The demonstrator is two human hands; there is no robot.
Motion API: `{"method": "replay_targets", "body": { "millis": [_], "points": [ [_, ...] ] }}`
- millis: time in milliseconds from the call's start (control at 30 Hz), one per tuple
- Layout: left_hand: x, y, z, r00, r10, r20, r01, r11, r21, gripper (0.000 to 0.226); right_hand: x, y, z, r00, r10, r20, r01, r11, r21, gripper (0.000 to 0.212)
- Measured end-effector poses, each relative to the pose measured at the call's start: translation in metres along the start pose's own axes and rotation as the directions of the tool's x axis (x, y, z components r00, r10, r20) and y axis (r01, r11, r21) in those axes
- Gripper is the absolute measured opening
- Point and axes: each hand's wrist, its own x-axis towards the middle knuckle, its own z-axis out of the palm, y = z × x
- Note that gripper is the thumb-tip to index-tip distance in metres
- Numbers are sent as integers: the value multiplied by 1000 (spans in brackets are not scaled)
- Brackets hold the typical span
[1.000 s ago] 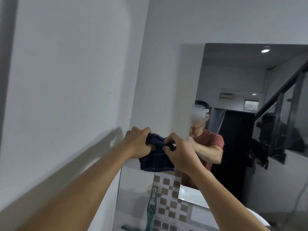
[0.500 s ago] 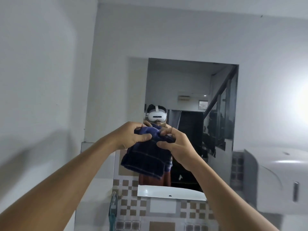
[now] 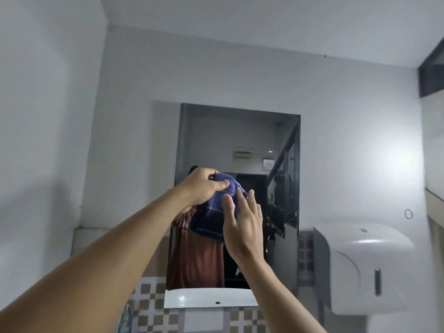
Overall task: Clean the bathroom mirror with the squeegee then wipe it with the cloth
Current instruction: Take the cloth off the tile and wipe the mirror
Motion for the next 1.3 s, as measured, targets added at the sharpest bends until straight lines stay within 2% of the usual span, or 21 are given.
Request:
{"method": "replay_targets", "body": {
  "millis": [100, 233, 333, 400, 467, 500, 567, 633, 700, 767, 867, 1000, 1133, 1233, 1300],
  "points": [
    [7, 3, -1, 999, 2, 52, 2, 997, -81, 13, 2, 0, 5, 997, 5, 74, -9, 999, 50, 84],
    [17, 6, -5, 998, 19, 52, -16, 997, -73, 13, 16, 5, 22, 993, -83, -79, 85, 996, 22, 74],
    [23, -3, -11, 998, 38, -50, -43, 994, -102, 18, 37, 7, 33, 984, -126, -129, 125, 992, -16, 67],
    [28, -22, -14, 968, 62, -243, -65, 998, -3, 23, 57, 6, 36, 979, -153, -135, 141, 986, -94, 67],
    [28, -52, -15, 891, 161, -425, -59, 968, 243, 25, 82, 6, 38, 959, -242, -148, 211, 957, -199, 67],
    [26, -69, -14, 857, 241, -455, -62, 926, 373, 28, 95, 5, 38, 945, -289, -152, 246, 935, -255, 67],
    [24, -103, -10, 839, 381, -390, -101, 811, 576, 39, 125, -1, 39, 921, -360, -150, 290, 888, -356, 66],
    [26, -131, -2, 863, 427, -271, -107, 678, 727, 60, 155, -12, 40, 904, -404, -138, 311, 846, -434, 67],
    [31, -150, 5, 879, 443, -178, -116, 560, 821, 77, 182, -23, 41, 886, -452, -101, 350, 797, -493, 67],
    [36, -160, 11, 882, 453, -126, -135, 500, 855, 86, 203, -32, 44, 871, -489, -43, 395, 750, -531, 66],
    [39, -169, 14, 884, 456, -100, -146, 473, 869, 98, 222, -36, 53, 861, -508, 29, 432, 700, -568, 64],
    [40, -174, 14, 877, 468, -106, -139, 459, 877, 98, 233, -34, 65, 858, -511, 60, 435, 657, -616, 69],
    [41, -177, 14, 877, 469, -102, -134, 443, 886, 98, 240, -36, 70, 796, -597, 99, 486, 534, -692, 72],
    [41, -176, 15, 872, 478, -106, -129, 433, 892, 96, 247, -46, 71, 740, -654, 156, 546, 449, -707, 65],
    [41, -176, 18, 862, 503, -68, -175, 420, 891, 89, 251, -53, 74, 692, -692, 205, 603, 398, -692, 58]
  ]
}}
